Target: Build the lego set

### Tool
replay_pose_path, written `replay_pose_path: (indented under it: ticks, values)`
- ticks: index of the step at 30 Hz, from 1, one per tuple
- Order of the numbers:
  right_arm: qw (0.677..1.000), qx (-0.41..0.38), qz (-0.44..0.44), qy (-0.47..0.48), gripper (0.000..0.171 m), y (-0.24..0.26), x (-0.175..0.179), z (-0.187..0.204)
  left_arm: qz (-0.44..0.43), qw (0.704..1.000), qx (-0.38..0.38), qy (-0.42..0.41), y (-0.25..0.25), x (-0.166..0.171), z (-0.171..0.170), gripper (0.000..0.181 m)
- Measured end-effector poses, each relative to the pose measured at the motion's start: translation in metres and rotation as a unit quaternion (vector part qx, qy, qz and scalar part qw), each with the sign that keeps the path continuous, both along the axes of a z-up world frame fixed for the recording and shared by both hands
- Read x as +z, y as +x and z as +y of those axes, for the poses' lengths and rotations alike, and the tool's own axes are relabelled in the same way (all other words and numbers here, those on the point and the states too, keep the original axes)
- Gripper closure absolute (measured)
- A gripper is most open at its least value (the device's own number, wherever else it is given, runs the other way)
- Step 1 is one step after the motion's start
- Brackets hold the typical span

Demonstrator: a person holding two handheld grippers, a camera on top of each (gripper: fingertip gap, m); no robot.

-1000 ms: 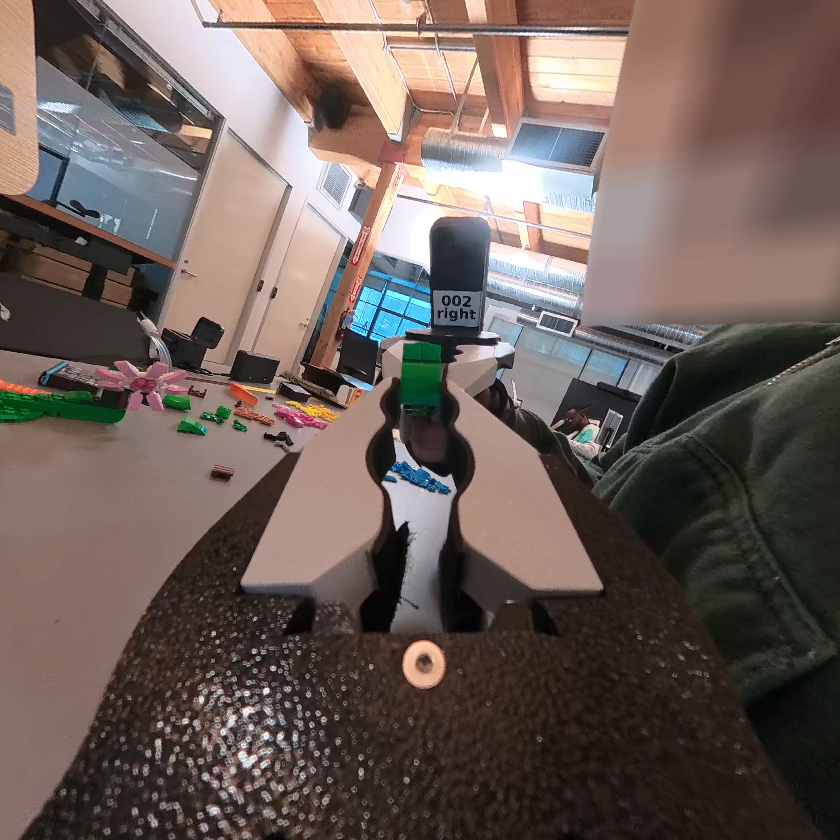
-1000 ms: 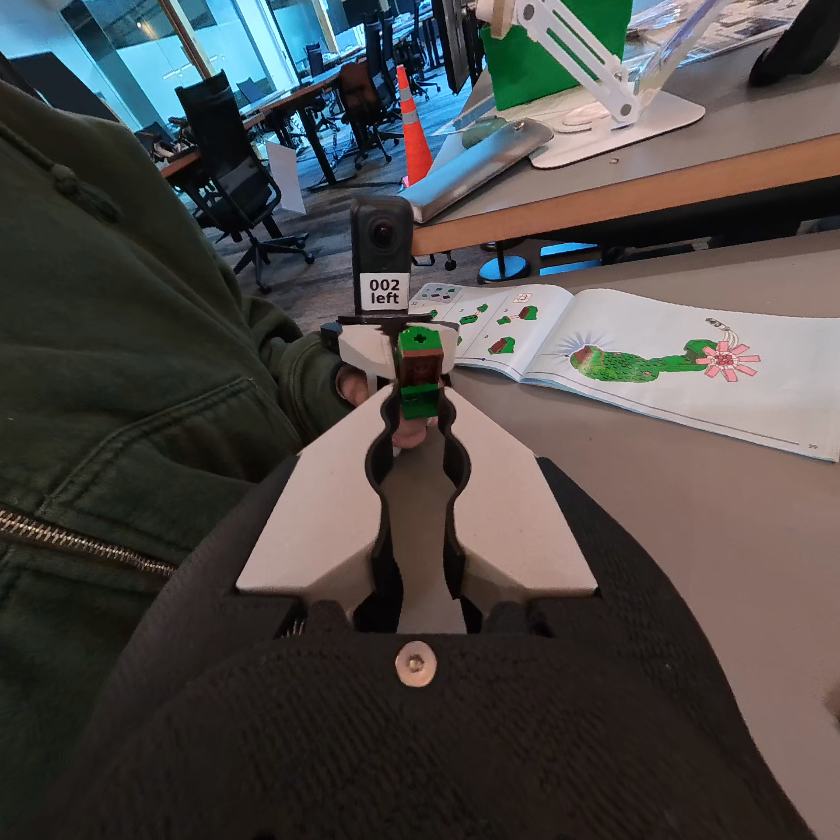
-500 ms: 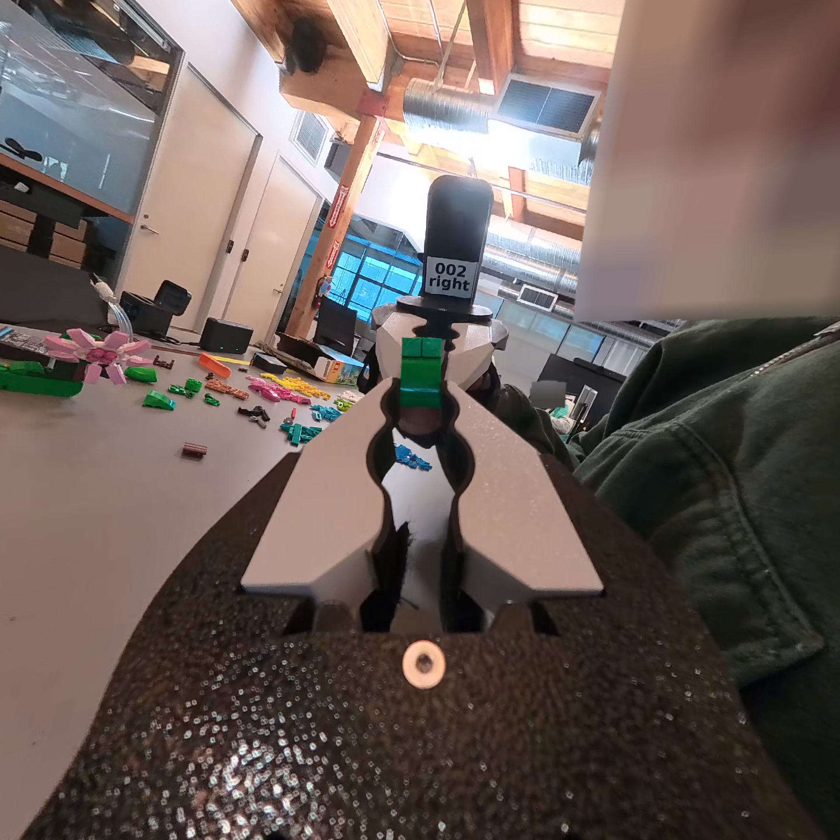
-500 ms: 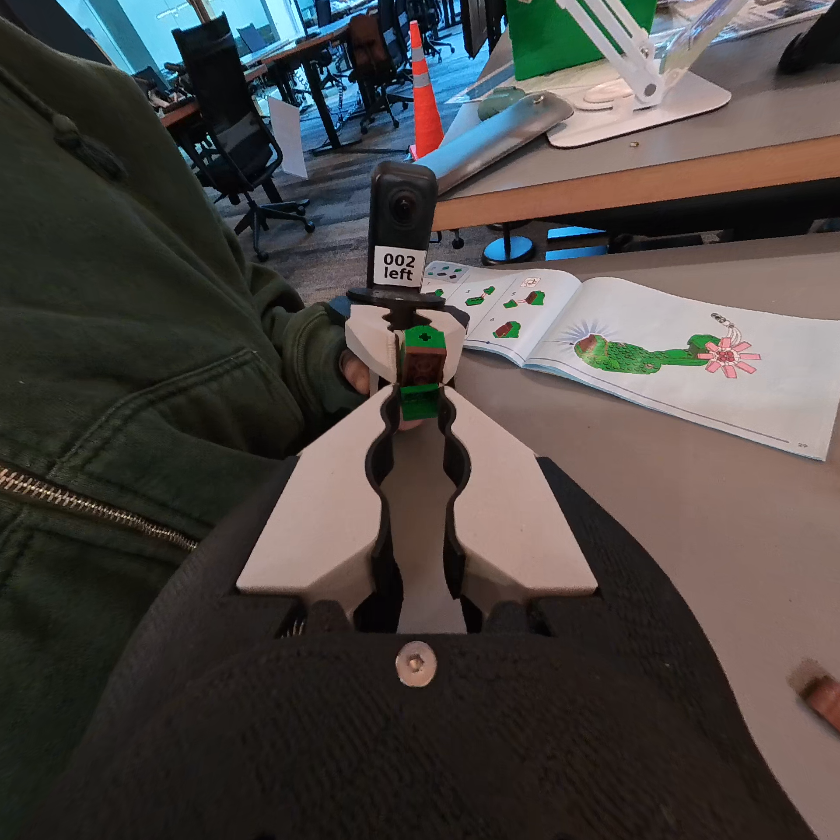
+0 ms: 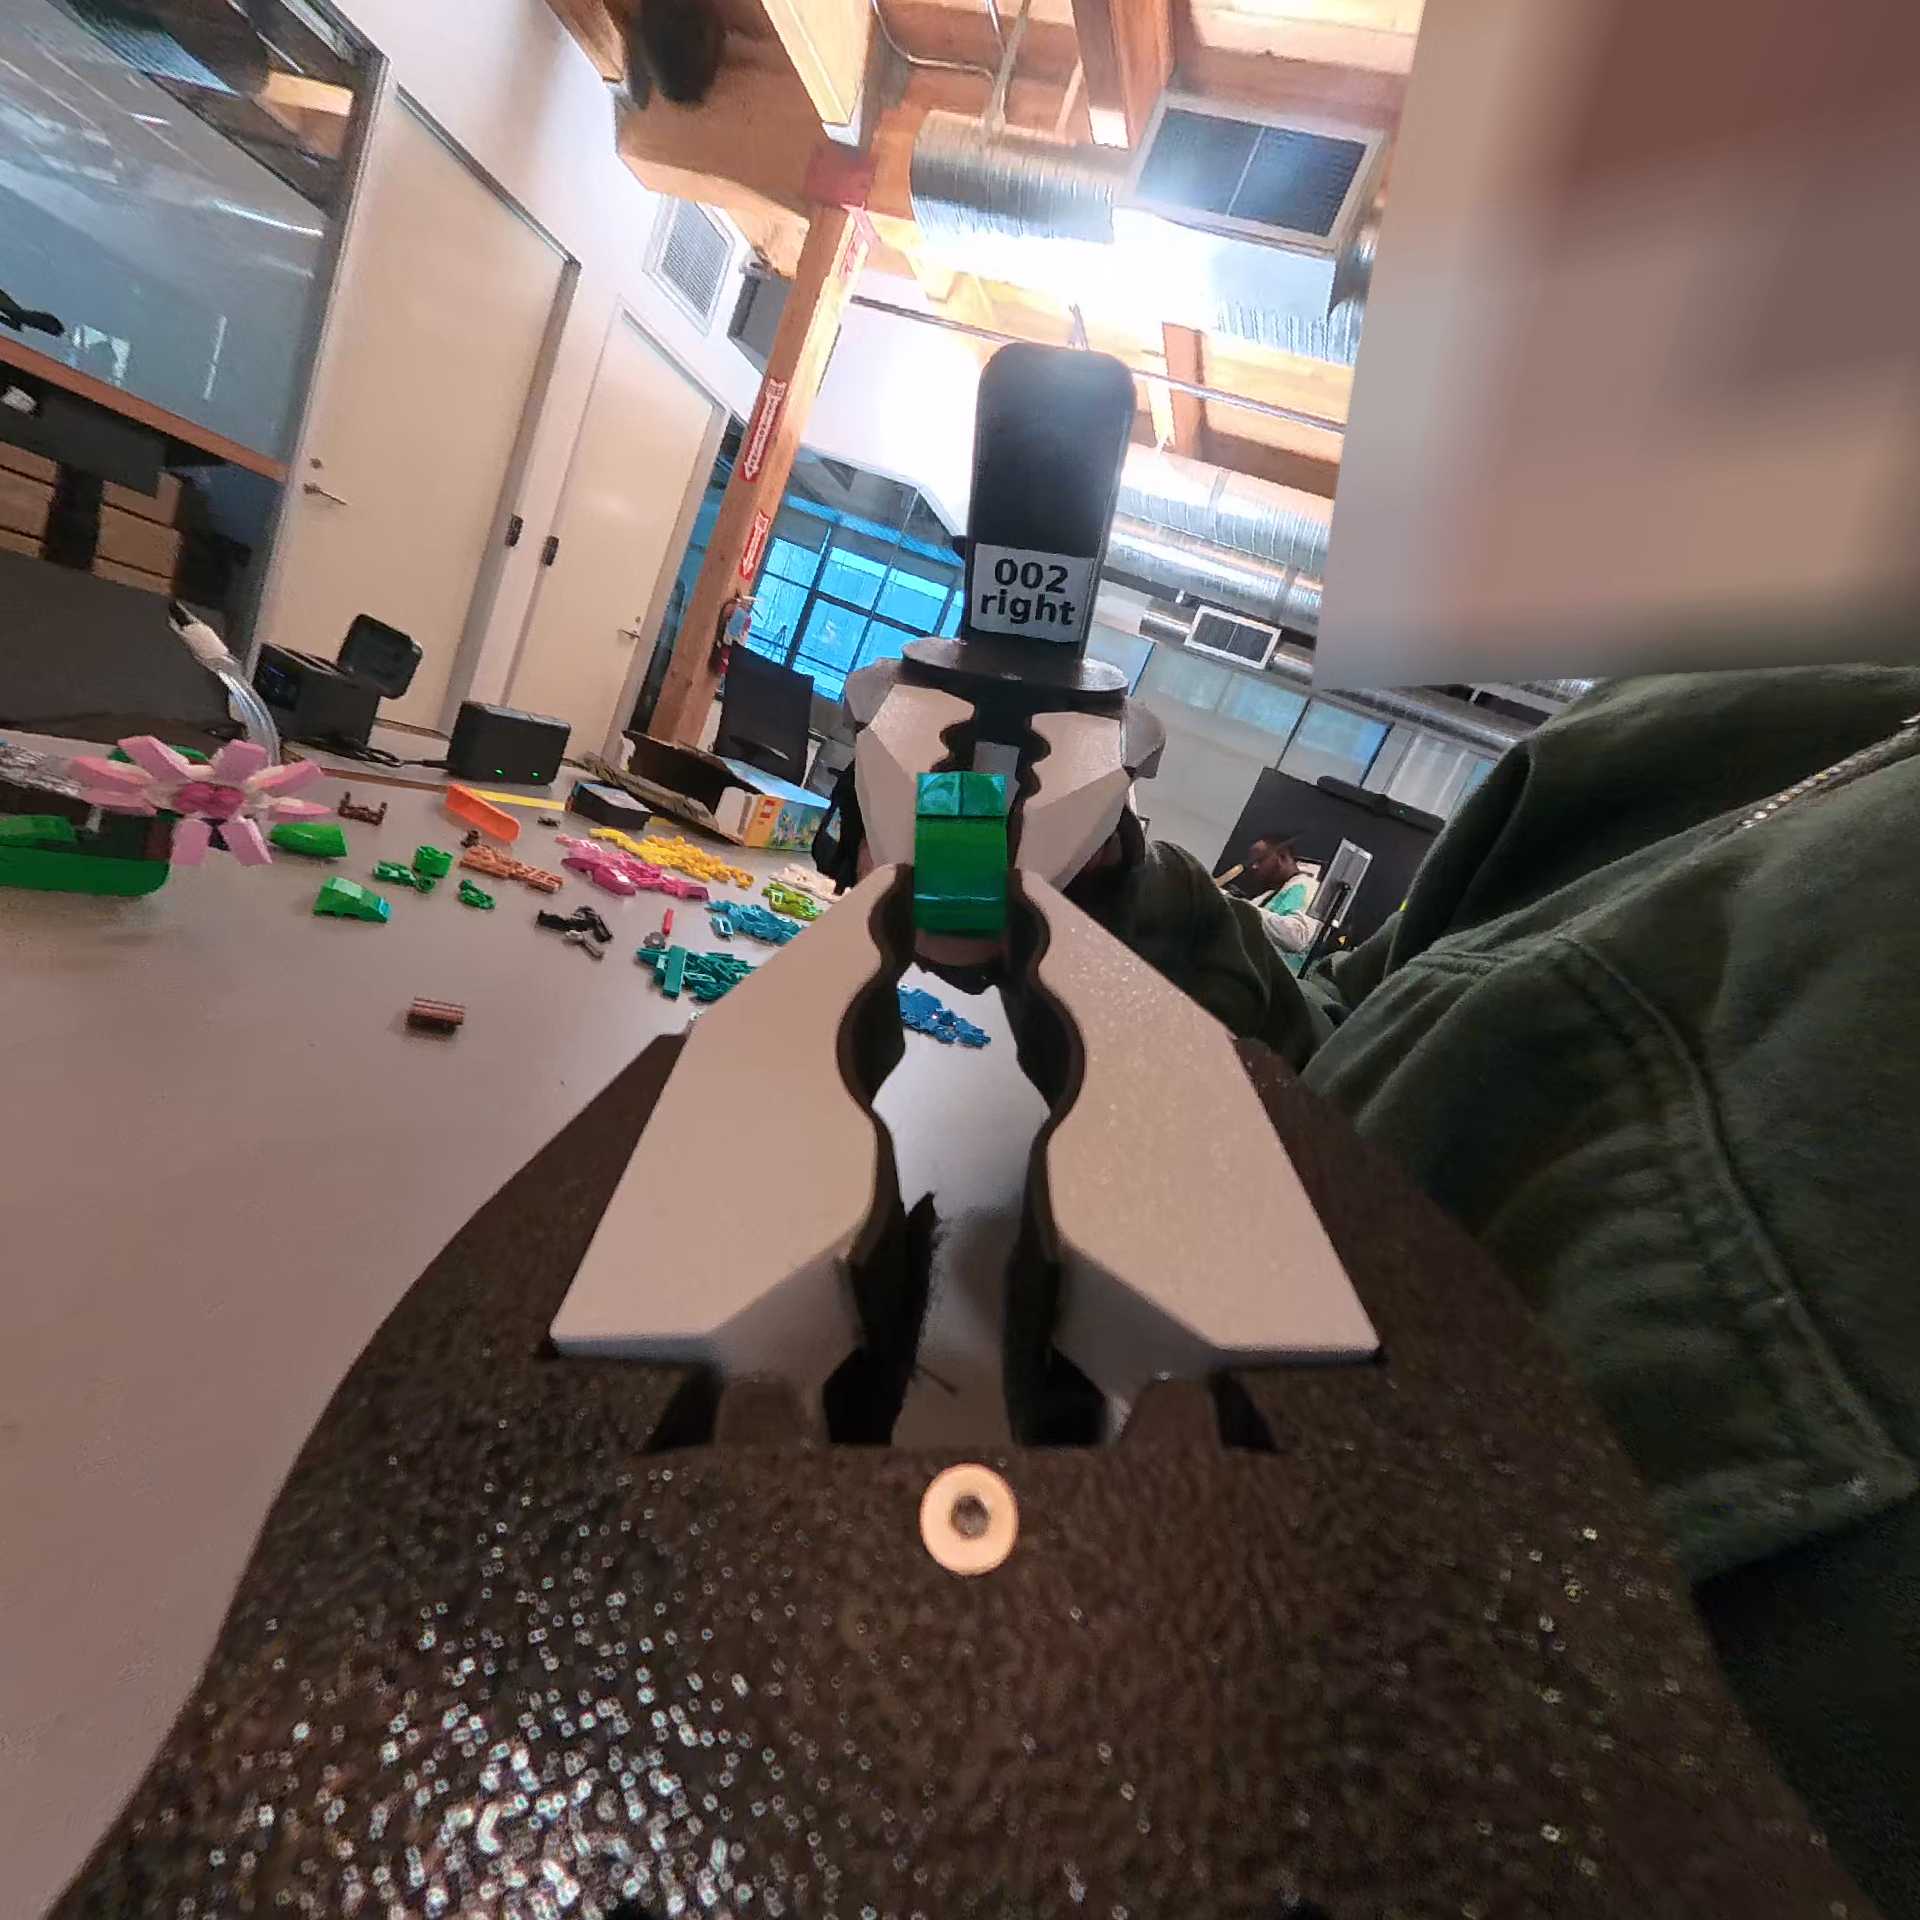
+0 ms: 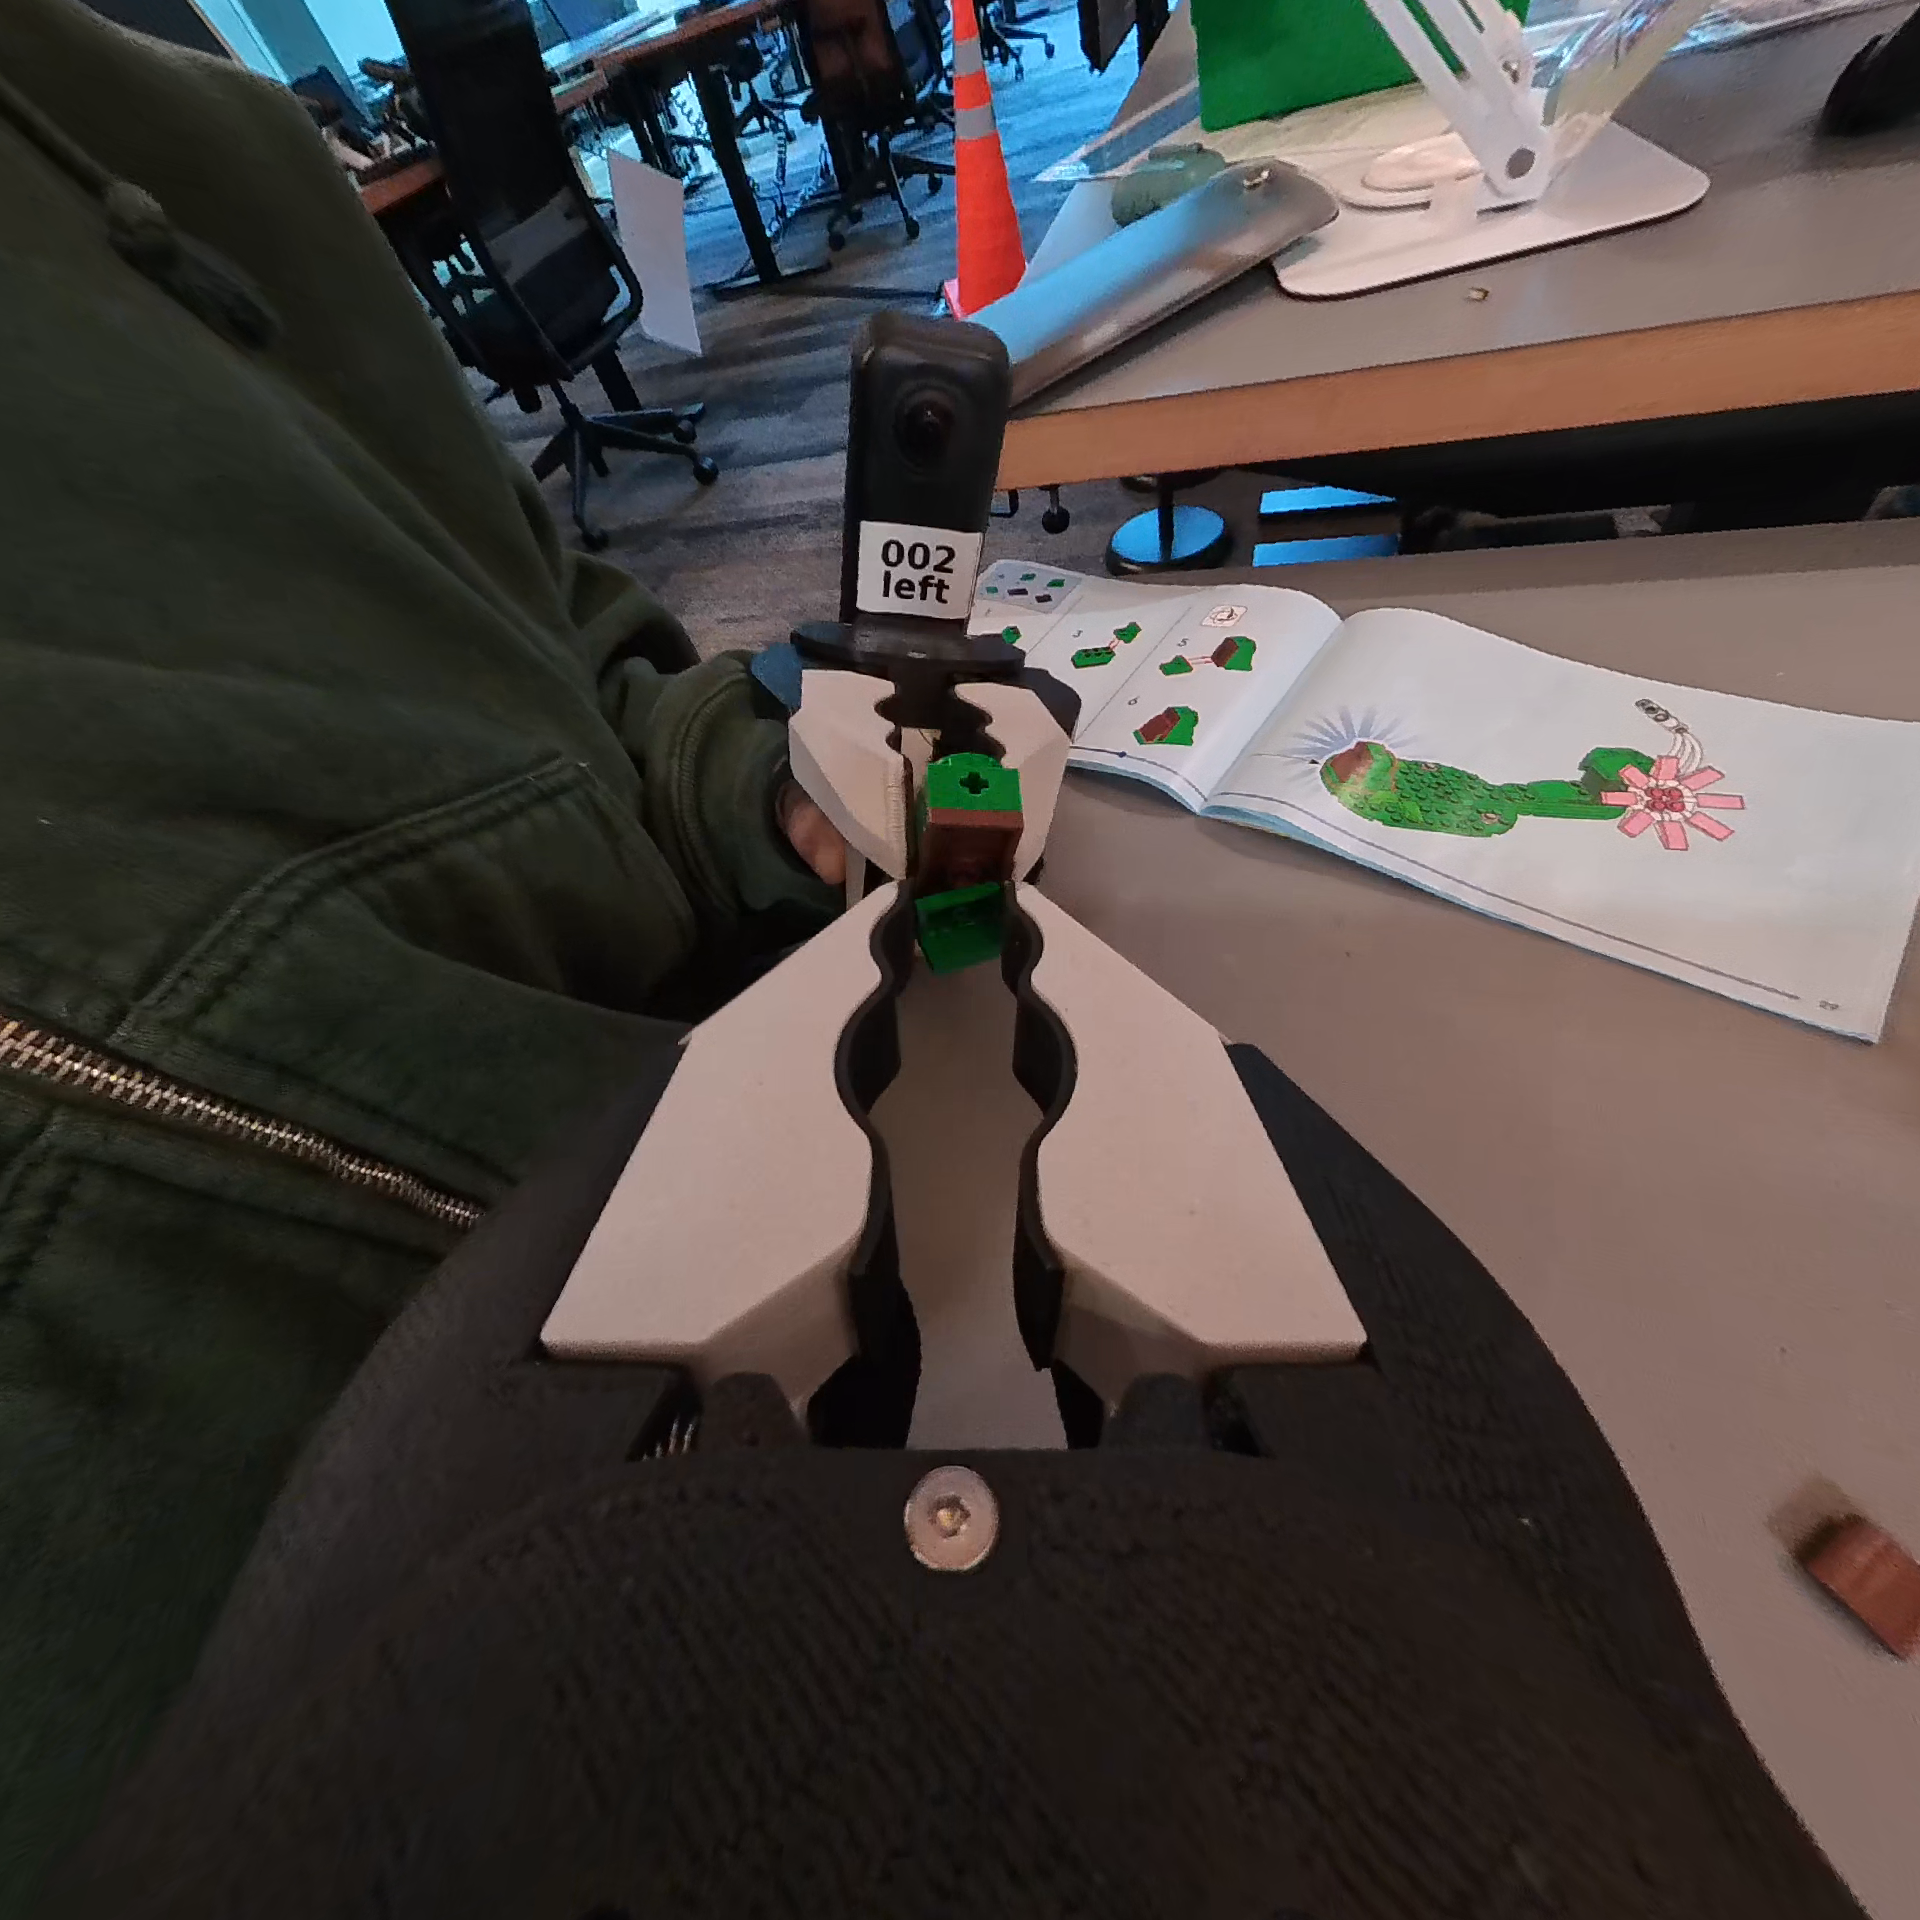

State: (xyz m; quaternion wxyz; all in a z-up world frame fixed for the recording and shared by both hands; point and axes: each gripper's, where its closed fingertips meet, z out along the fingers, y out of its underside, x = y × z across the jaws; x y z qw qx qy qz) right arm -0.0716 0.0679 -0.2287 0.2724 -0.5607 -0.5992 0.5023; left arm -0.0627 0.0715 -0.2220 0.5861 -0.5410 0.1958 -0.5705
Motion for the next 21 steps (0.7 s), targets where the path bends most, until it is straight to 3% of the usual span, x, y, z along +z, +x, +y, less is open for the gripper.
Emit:
replay_pose_path:
  ticks: [5, 13, 21]
  values:
    - [1.0, -0.006, 0.008, -0.021, 0.157, -0.003, 0.001, 0.001, -0.003, 1.0, 0.013, 0.009, -0.002, 0.002, 0.0, 0.167]
    - [0.994, -0.099, 0.046, -0.009, 0.157, -0.023, 0.007, 0.011, -0.016, 0.989, 0.134, 0.055, -0.023, 0.011, 0.012, 0.167]
    - [0.993, -0.098, 0.057, 0.018, 0.171, -0.022, 0.007, 0.008, -0.022, 0.99, 0.134, 0.048, -0.025, 0.011, 0.014, 0.167]
